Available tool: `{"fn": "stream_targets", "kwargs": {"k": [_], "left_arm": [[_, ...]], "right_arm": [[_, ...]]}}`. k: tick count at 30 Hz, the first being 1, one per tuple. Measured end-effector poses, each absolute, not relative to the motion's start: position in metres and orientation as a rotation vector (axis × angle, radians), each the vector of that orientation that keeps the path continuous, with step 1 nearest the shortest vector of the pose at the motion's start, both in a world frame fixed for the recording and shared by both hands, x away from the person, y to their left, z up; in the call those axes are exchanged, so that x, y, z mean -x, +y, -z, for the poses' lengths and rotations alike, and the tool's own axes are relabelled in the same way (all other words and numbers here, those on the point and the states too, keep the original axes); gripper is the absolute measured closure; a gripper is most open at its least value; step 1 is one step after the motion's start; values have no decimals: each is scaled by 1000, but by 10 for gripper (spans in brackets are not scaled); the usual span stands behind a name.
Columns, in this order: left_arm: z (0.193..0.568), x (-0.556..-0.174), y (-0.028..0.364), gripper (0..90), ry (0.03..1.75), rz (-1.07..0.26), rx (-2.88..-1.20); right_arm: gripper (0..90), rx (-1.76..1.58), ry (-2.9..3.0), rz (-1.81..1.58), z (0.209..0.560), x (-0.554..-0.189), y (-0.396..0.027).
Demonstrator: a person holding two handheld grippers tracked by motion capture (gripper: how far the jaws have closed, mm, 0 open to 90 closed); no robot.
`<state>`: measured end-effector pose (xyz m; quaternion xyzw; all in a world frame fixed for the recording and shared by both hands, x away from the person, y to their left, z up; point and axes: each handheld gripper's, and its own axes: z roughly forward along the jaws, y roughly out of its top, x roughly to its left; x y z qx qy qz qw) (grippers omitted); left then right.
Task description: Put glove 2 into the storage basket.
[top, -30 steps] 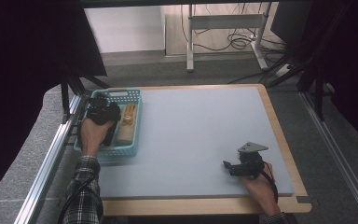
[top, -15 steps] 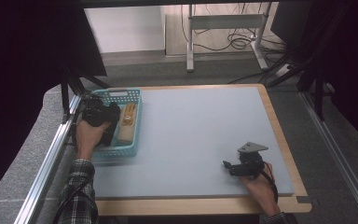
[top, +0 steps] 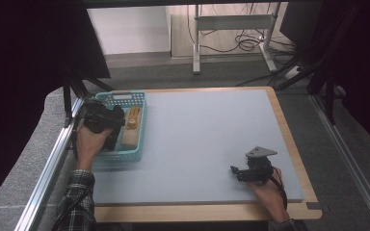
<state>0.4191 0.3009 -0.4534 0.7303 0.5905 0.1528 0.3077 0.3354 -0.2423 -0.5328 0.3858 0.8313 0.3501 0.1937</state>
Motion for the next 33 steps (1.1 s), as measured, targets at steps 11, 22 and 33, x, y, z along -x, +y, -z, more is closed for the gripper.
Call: {"fn": "stream_targets", "kwargs": {"k": [11, 22, 33], "left_arm": [[442, -404, 292, 36, 1479, -436, -1951], [439, -394, 284, 30, 1428, -493, -1985], [433, -381, 270, 28, 1339, -491, -1986]], "right_arm": [[163, -1082, 2331, -982, 533, -335, -242], [163, -1082, 2331, -981, 533, -335, -242], [162, -1082, 2331, -981, 533, -335, -242]]}}
